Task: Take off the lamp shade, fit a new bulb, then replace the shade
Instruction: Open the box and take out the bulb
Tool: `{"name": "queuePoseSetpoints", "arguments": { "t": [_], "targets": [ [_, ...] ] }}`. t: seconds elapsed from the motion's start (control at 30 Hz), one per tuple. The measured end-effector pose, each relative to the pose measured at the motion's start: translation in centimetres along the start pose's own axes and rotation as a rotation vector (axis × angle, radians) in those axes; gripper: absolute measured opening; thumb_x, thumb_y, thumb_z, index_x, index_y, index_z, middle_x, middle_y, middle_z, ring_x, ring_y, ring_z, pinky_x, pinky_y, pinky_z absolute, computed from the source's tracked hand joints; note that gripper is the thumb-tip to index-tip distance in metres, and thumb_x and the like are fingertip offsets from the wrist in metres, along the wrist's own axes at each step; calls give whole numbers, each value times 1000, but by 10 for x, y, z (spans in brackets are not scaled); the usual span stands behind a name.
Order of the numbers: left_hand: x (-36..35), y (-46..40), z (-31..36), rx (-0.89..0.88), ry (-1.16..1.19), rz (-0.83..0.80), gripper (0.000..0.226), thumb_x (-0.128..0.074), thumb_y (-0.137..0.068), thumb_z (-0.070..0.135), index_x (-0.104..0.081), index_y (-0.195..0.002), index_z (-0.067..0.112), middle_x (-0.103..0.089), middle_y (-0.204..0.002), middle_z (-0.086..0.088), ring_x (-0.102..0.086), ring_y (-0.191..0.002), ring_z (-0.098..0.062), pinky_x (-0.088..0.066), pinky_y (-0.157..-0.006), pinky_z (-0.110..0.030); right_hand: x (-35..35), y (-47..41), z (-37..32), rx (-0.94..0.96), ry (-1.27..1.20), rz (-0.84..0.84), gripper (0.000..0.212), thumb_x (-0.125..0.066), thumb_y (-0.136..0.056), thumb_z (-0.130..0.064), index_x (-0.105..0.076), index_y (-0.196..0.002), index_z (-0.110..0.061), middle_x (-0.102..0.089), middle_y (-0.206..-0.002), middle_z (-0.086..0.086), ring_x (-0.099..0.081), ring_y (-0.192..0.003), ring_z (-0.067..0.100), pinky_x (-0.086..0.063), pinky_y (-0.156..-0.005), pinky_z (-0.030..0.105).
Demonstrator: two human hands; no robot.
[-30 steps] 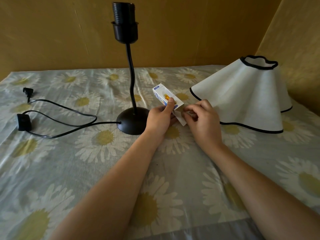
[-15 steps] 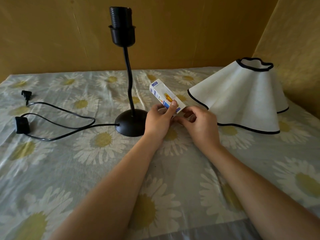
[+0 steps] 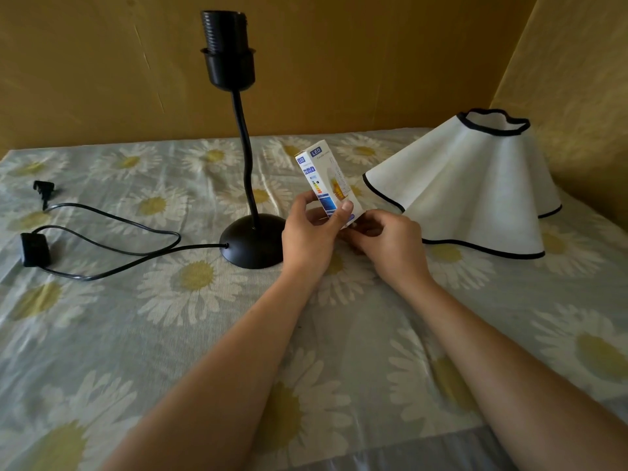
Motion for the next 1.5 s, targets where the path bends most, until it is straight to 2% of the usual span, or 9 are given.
{"name": "queuePoseSetpoints", "arguments": {
  "t": [0.3,0.47,0.63,0.7,0.83,1.07,1.2,1.37,1.5],
  "targets": [
    [-3,-2,-2,124,103,-7,48,-65,-92,56,-64,-127,24,-79,-100,15,-74,-96,-2,-58,-93,-34,1,2,-5,96,-75,79,21,-85,-79,-38,-72,-93,-28,-64,-71,-19,-62,-68,-7,-43,-60,4],
    [-5,-3,-2,108,38,-38,49,-67,-95,38,-53,-140,21,-78,-100,15,-72,-97,-4,-56,-97,-37,1,2,-4,104,-100,83,23,-82,-81,-40,-70,-93,-24,-71,-80,-16,-67,-72,2,-52,-63,15],
    [-2,-5,-3,137,35,-4,76,-63,-100,44,-27,-159,14,-70,-73,31,-71,-94,2,-57,-91,-28,4,5,-9,159,-113,151,26,-82,-81,-42,-65,-96,-28,-65,-79,-24,-64,-74,-9,-43,-60,3],
    [-2,-5,-3,124,42,4,73,-60,-102,42,-24,-160,15,-71,-79,28,-70,-82,10,-57,-76,-15,6,5,-10,184,-103,168,26,-80,-83,-41,-64,-100,-29,-64,-83,-23,-63,-75,-6,-42,-61,3],
    [-1,-6,-3,116,55,12,66,-55,-105,42,-27,-160,20,-72,-98,17,-72,-87,5,-58,-93,-31,8,6,-10,219,-98,215,30,-77,-84,-42,-64,-105,-25,-67,-92,-10,-63,-76,6,-46,-63,11],
    [-2,-6,-3,47,-58,27,47,-48,-107,41,-46,-152,26,-74,-103,15,-71,-83,7,-57,-80,-23,11,9,-11,197,-230,258,32,-68,-90,-42,-56,-111,-21,-68,-93,-15,-66,-75,4,-46,-61,8],
    [-3,-5,-3,56,-112,46,44,-45,-108,44,-51,-148,27,-76,-116,2,-75,-93,-19,-60,-88,-40,10,9,-12,202,-317,237,25,-61,-97,-35,-50,-115,-22,-73,-101,-9,-71,-73,12,-57,-60,27],
    [-5,-1,1,41,-194,54,38,-42,-108,45,-59,-135,24,-76,-112,5,-76,-72,-12,-55,-61,-16,9,8,-11,184,-284,208,27,-54,-102,-33,-49,-121,-14,-74,-102,0,-67,-59,16,-57,-57,40],
    [-7,0,5,26,-308,62,37,-37,-109,42,-64,-121,20,-77,-94,-5,-75,-67,-15,-54,-61,-17,7,6,-10,172,-256,196,28,-53,-104,-33,-50,-121,-11,-73,-98,-1,-65,-61,22,-55,-61,48]
  ]
}}
Point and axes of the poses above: each hand's wrist, its own y-axis away from the middle knuckle, its own x-axis out of the back of the hand, z = x × y, the point moved 4 cm from there along -y, towards the middle knuckle
